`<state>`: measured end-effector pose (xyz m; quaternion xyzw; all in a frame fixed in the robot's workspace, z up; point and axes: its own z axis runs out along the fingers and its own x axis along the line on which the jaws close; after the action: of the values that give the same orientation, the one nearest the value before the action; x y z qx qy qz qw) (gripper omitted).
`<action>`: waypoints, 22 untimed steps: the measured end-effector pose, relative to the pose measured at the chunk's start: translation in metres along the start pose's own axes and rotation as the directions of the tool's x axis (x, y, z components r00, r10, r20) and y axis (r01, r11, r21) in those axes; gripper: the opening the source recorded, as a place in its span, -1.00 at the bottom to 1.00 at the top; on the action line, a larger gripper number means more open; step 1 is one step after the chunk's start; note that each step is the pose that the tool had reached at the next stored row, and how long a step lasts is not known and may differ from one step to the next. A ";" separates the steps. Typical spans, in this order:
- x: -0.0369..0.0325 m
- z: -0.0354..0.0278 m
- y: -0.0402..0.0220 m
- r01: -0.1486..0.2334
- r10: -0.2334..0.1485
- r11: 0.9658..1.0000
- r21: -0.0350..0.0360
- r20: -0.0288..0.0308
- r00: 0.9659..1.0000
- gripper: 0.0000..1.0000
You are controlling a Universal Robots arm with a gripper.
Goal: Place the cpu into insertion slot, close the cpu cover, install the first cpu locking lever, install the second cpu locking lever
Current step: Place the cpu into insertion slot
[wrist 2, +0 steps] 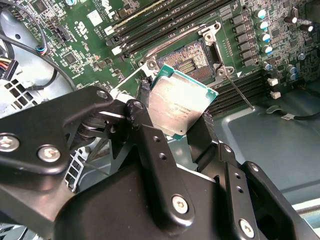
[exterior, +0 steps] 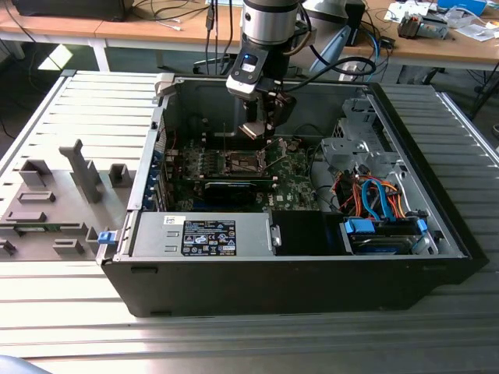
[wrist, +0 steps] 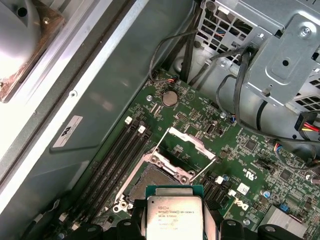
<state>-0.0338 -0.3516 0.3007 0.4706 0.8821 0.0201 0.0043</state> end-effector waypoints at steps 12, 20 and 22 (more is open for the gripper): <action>0.0000 0.0000 0.0000 -0.011 0.011 1.000 0.000 0.000 1.000 0.08; 0.0000 0.0000 0.0000 -0.020 0.020 1.000 0.000 0.001 1.000 0.08; 0.0000 0.0001 0.0000 -0.022 0.022 1.000 0.000 0.001 1.000 0.08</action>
<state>-0.0339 -0.3516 0.3007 0.4802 0.8769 0.0201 0.0045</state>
